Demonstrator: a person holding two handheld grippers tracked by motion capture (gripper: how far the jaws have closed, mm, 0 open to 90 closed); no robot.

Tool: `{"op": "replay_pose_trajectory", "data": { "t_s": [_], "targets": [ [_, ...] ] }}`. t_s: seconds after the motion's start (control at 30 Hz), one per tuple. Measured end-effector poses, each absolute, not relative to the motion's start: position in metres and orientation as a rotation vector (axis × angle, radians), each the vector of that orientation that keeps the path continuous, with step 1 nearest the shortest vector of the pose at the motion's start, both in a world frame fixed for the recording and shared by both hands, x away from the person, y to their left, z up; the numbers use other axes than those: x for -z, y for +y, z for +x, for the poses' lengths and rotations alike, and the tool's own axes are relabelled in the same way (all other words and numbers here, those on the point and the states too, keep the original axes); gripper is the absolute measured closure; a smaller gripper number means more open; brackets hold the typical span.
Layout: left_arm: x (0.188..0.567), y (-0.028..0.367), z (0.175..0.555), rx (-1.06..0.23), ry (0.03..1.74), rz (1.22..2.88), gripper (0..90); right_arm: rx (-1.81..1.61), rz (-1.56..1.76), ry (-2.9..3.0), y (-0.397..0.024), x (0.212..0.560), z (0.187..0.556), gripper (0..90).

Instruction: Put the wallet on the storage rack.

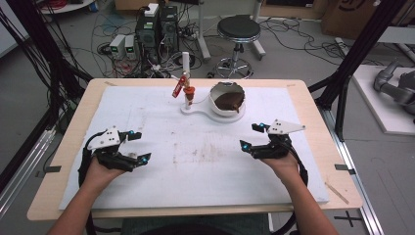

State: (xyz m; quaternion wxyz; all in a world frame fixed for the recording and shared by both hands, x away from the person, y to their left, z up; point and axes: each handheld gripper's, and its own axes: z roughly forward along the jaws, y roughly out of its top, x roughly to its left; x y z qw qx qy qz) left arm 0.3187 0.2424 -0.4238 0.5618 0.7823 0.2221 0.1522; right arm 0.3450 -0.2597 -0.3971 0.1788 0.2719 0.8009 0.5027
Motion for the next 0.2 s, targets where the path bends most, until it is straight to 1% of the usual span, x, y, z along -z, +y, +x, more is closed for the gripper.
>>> {"op": "replay_pose_trajectory", "data": {
  "t_s": [0.2],
  "targets": [
    [0.4232,0.2422,0.3185,-0.360,0.521,1.841,13.6,-1.422,0.758,2.261,-0.2593,0.3964,0.3441,19.9]
  ]
}}
